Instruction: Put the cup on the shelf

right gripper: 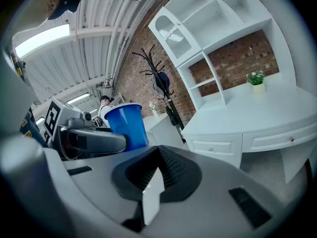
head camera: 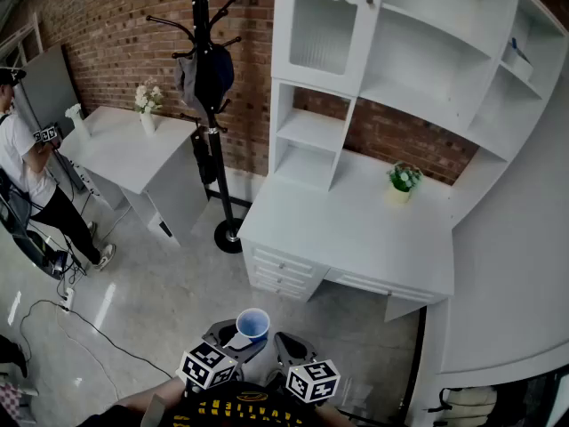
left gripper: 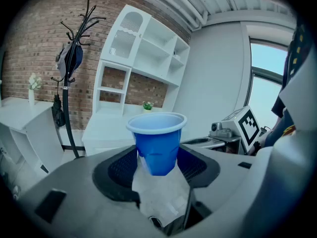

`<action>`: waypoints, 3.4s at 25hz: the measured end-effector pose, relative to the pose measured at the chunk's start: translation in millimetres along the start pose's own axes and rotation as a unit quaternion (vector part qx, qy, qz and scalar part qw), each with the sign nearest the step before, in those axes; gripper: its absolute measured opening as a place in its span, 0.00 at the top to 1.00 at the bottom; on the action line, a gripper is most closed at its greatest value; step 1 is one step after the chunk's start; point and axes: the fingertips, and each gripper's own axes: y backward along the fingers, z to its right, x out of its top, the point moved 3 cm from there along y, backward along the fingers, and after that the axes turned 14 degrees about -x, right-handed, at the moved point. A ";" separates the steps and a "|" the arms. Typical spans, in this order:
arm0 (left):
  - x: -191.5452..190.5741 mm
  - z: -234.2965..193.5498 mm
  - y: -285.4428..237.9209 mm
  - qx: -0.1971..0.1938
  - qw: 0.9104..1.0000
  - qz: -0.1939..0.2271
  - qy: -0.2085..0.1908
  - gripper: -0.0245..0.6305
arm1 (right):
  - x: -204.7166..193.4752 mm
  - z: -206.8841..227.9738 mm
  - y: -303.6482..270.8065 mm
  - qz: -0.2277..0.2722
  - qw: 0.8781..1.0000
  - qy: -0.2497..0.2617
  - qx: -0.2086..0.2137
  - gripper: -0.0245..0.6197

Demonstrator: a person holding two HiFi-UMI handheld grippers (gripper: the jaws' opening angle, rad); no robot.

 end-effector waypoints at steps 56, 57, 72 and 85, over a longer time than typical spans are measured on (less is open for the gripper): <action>72.0 -77.7 -116.2 -0.057 0.998 -0.026 -0.012 0.57 | 64.3 112.9 -71.3 -0.005 0.997 -0.027 -0.071 0.95; 74.0 -87.4 -115.2 -0.057 0.998 -0.024 -0.006 0.57 | 67.0 111.6 -79.4 -0.009 0.997 -0.025 -0.072 0.95; 106.0 -187.0 -120.8 -0.088 0.996 0.010 0.029 0.57 | 115.2 94.3 -170.0 -0.054 0.994 0.039 -0.092 0.95; 146.0 -224.4 -168.4 -0.024 0.998 0.024 0.046 0.57 | 161.4 149.7 -214.0 -0.032 0.998 0.044 -0.020 0.95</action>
